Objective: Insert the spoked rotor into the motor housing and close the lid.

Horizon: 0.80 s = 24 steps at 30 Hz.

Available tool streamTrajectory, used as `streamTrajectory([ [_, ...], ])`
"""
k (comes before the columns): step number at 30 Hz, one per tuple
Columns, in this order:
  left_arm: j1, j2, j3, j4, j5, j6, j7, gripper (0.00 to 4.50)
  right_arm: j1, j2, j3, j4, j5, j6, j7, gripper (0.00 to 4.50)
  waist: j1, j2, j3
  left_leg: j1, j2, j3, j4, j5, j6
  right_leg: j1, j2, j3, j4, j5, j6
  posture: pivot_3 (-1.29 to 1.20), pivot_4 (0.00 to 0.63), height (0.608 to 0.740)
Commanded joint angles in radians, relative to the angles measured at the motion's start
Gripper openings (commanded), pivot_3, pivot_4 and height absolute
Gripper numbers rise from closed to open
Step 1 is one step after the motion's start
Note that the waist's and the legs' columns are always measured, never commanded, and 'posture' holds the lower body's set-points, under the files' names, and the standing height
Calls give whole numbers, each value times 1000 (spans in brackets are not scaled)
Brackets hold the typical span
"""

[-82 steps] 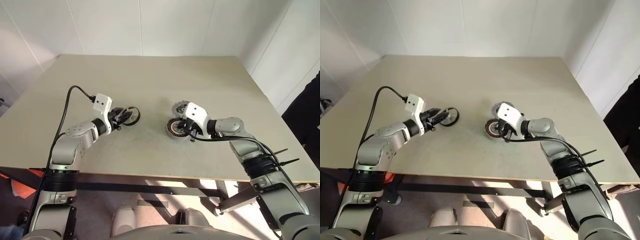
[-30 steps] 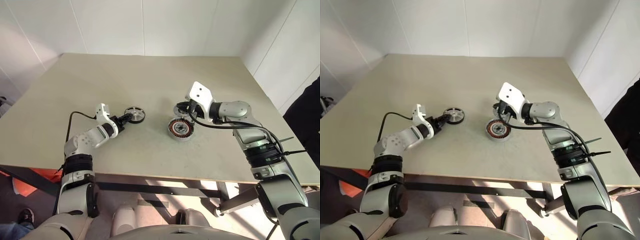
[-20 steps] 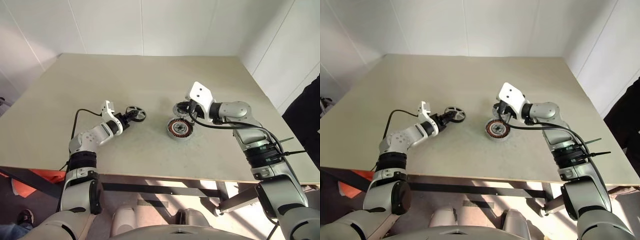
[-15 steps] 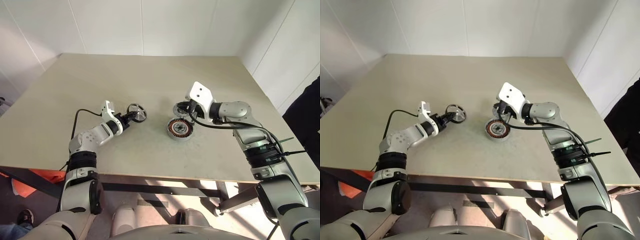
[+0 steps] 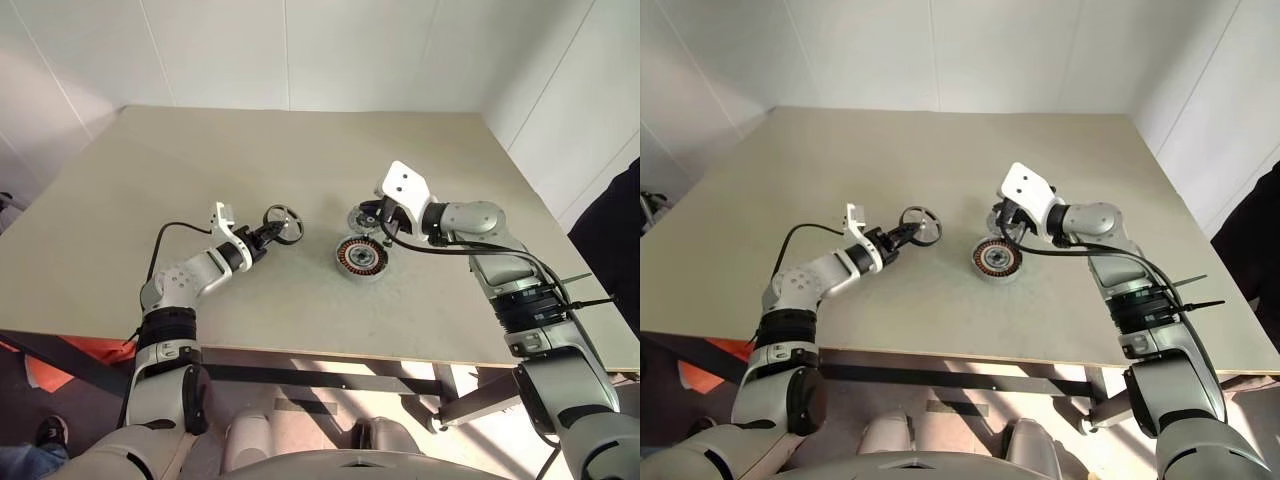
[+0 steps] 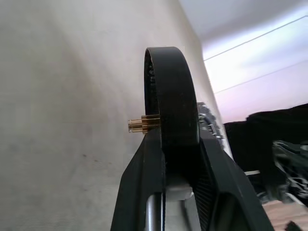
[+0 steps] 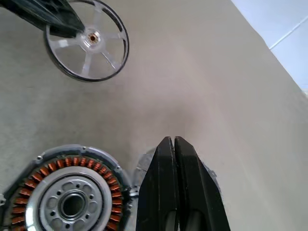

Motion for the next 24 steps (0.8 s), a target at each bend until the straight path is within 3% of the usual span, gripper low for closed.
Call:
streamTrajectory([
  [1, -28, -24, -3, -78, -80, 45, -6, 417, -62, -40, -42, 62, -48, -49, -69, 0, 0, 0, 0, 0, 0, 0, 0, 0, 0, 0, 0, 0, 0, 0, 0, 0, 0, 740],
  [8, -103, -71, -43, -9, -114, 115, -23, 417, -141, -38, -73, 173, -89, -64, -203, 0, -2, 0, 2, 0, 0, 0, 0, 0, 0, -1, 0, 0, 0, 0, 0, 0, 0, 740],
  [16, -137, -74, -54, 51, -123, 145, -51, 417, -146, -31, -75, 175, -90, -55, -226, 0, -4, 0, 4, -1, 0, 0, 0, 0, 0, -1, 0, 0, -1, 0, 0, 0, 0, 740],
  [24, -215, -110, -134, 274, -67, 214, -127, 417, -31, -33, -67, -10, -94, 25, -216, 0, 3, -1, 6, -2, -3, 1, 0, 0, 1, -1, -2, 0, -1, 0, 0, 0, 0, 740],
])
